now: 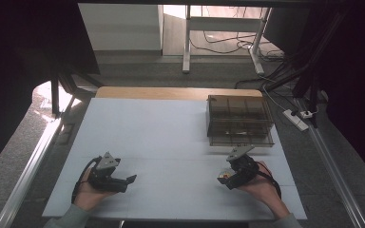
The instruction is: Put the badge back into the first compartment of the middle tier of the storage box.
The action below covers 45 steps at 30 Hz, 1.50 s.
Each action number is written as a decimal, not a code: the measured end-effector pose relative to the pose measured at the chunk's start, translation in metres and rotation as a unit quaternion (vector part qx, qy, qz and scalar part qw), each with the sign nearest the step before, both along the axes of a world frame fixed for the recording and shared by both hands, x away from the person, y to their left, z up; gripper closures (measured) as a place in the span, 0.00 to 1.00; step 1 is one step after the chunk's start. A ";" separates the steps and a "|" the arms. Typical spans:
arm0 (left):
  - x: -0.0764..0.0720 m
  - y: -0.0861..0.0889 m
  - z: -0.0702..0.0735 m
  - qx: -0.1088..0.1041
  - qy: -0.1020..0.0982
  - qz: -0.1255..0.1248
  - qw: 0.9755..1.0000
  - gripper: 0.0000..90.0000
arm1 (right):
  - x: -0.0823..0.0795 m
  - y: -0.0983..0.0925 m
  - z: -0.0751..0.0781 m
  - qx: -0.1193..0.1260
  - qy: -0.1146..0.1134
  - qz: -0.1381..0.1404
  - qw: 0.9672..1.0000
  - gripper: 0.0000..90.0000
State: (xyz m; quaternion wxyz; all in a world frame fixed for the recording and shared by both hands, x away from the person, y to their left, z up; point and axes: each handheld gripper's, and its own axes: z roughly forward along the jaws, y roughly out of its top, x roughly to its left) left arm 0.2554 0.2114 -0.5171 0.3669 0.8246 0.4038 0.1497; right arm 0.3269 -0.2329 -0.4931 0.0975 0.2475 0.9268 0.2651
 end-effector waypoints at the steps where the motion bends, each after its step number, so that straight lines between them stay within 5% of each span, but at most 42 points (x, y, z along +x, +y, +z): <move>1: 0.000 0.000 0.000 0.000 0.000 0.000 1.000 0.13 | 0.000 0.001 -0.001 -0.004 0.002 0.002 1.000 0.19; 35: 0.000 0.000 -0.001 0.006 0.002 -0.001 1.000 0.13 | 0.006 0.011 -0.009 -0.068 0.045 0.002 0.997 0.48; 45: -0.002 0.001 -0.001 0.006 0.002 -0.003 1.000 0.13 | 0.005 0.011 -0.008 -0.063 0.044 0.003 0.997 0.53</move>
